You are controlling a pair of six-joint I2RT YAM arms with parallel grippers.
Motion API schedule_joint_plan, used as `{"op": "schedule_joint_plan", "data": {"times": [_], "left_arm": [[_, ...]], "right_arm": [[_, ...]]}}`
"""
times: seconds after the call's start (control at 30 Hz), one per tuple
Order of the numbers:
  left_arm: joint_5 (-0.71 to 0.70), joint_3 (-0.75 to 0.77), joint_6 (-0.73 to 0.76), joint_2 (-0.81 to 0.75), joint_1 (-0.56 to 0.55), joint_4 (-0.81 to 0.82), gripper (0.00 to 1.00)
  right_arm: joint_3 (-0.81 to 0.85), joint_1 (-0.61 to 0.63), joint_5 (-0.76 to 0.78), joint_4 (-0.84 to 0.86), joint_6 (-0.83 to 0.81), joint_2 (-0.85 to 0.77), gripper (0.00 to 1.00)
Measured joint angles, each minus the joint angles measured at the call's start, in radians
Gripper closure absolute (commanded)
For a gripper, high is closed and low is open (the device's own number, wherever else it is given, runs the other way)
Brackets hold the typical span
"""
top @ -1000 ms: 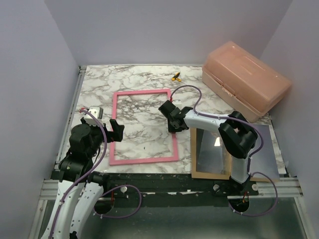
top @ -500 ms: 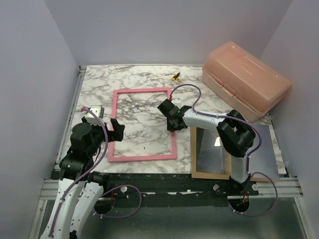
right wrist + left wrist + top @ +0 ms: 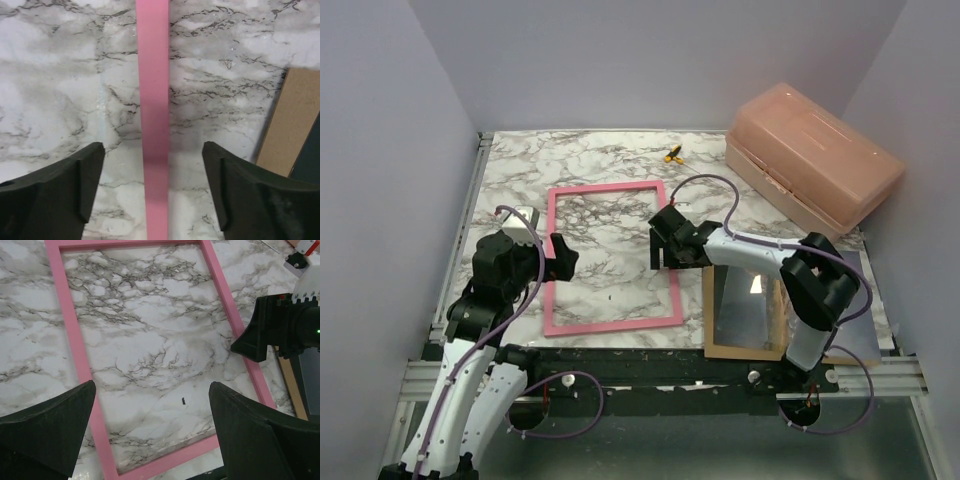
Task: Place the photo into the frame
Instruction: Adjust the photo frame at the center of the board.
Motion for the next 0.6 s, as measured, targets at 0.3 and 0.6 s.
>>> {"op": "schedule_joint_plan", "data": {"times": [0.3,0.6], "left_arm": [[0.117,0.0,-0.129,0.184,-0.009,0.011,0.02],[0.161,0.031,-0.291,0.465,-0.185,0.069,0.02]], "right_arm": [[-0.117,-0.005,-0.062,0.023,0.016,-0.193,0.0],[-0.289,-0.151,-0.233,0.074,0.034,-0.312,0.0]]}}
